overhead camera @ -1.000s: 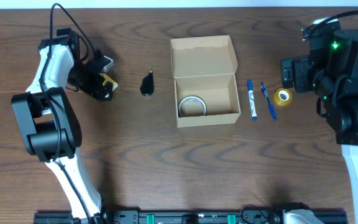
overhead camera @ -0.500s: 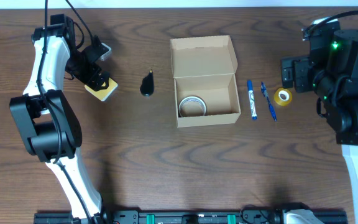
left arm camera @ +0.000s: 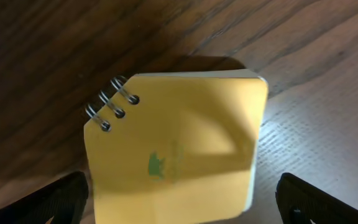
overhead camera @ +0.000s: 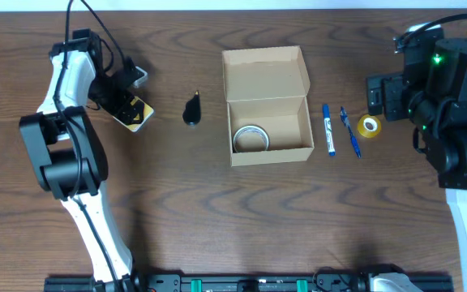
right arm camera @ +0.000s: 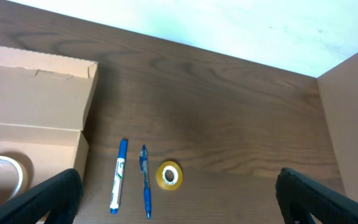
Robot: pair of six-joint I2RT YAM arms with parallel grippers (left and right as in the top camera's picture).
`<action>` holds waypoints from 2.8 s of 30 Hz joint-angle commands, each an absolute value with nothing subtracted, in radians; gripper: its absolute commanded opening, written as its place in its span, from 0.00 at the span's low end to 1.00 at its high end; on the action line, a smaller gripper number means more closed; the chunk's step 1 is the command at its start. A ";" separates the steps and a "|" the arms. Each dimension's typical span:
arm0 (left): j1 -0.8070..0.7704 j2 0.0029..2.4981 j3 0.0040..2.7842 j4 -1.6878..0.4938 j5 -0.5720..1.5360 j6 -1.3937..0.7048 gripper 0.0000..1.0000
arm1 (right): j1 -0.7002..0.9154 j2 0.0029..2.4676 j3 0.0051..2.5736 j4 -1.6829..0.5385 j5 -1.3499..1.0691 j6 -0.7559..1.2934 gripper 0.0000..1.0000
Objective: Pack container
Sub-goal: 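Lower the left gripper onto the sticky-note pad's edge, then close the left gripper on the sticky-note pad and lift it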
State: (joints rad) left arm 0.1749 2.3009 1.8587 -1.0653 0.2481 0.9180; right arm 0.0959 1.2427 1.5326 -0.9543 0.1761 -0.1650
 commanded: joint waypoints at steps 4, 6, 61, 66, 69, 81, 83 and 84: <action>0.179 2.302 1.893 -1.065 0.244 0.943 0.97 | 0.107 1.243 1.552 -0.954 0.179 -0.154 0.99; 0.179 2.302 1.897 -1.066 0.248 0.943 0.96 | 0.107 1.243 1.552 -0.953 0.179 -0.154 0.98; 0.107 2.302 1.842 -1.005 0.148 0.935 0.95 | 0.120 1.243 1.552 -0.981 0.207 -0.155 0.99; 0.122 2.302 1.803 -0.990 0.146 0.908 0.95 | 0.120 1.243 1.552 -0.979 0.206 -0.160 0.99; 0.125 2.302 1.801 -0.994 0.147 0.885 0.95 | 0.120 1.243 1.552 -0.978 0.207 -0.159 0.99; 0.125 2.302 1.788 -0.994 0.173 0.849 0.96 | 0.120 1.241 1.552 -0.981 0.206 -0.159 0.99; 0.125 2.302 1.787 -0.994 0.199 0.845 0.95 | 0.120 1.241 1.552 -0.981 0.206 -0.159 0.99; 0.125 2.302 1.787 -0.993 0.209 0.845 0.95 | 0.120 1.241 1.552 -0.981 0.206 -0.159 0.99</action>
